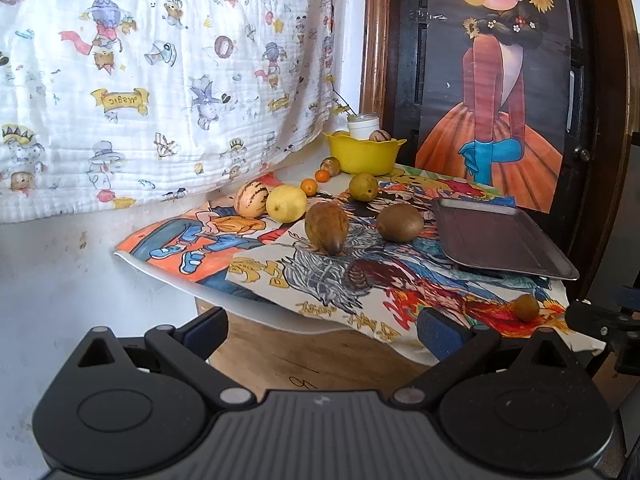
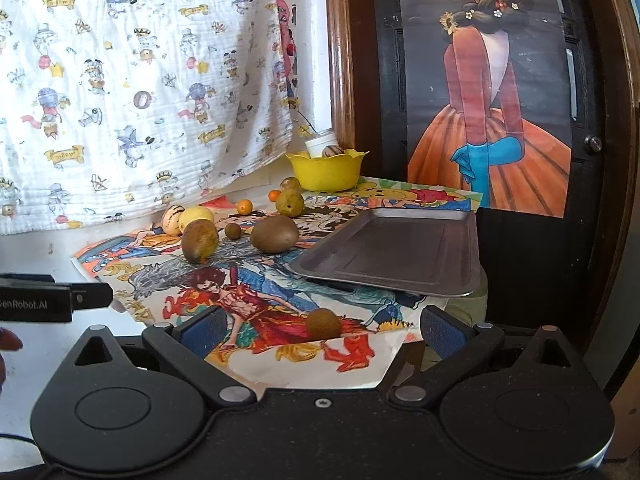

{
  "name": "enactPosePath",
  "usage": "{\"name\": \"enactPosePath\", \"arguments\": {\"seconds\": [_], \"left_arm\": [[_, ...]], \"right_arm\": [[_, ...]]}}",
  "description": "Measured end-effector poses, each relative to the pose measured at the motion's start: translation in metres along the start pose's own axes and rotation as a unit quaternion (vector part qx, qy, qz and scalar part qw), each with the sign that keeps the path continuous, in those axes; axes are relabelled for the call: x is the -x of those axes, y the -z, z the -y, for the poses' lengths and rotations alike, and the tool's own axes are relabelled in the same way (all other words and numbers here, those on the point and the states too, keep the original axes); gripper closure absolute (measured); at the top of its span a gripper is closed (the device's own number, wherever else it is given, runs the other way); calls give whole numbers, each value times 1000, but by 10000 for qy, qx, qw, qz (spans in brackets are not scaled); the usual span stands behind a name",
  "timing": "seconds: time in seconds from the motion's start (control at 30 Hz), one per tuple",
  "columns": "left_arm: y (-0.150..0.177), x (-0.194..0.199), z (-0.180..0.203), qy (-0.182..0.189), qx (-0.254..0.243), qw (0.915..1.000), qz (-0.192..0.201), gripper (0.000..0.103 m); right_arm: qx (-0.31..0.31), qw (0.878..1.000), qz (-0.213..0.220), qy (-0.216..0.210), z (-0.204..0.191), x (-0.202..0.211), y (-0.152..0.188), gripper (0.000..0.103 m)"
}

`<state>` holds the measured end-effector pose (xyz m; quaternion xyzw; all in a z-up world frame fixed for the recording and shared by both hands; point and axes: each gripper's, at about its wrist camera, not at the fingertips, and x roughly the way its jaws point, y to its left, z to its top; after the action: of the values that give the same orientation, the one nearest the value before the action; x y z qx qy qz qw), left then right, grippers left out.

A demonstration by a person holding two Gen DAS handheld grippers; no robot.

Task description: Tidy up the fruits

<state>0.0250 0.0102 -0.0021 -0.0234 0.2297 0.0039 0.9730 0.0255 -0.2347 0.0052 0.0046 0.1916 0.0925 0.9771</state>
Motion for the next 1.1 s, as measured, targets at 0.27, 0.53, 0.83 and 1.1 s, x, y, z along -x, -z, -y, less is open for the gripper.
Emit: {"name": "enactPosePath", "arguments": {"seconds": [0.27, 0.53, 0.83, 1.1], "left_arm": [[-12, -16, 4, 24, -64, 10000, -67, 0], [-21, -31, 13, 67, -148, 9998, -92, 0], [-33, -48, 17, 141, -221, 9995, -170, 0], [-52, -59, 25, 246, -384, 9988, -166, 0]], "right_arm": [[129, 9998, -69, -133, 4, -18, -10, 1], [198, 9997, -103, -81, 4, -31, -15, 1], [166, 9993, -290, -163, 2, -46, -16, 1], [154, 9983, -491, -260, -4, -58, -24, 2]]}}
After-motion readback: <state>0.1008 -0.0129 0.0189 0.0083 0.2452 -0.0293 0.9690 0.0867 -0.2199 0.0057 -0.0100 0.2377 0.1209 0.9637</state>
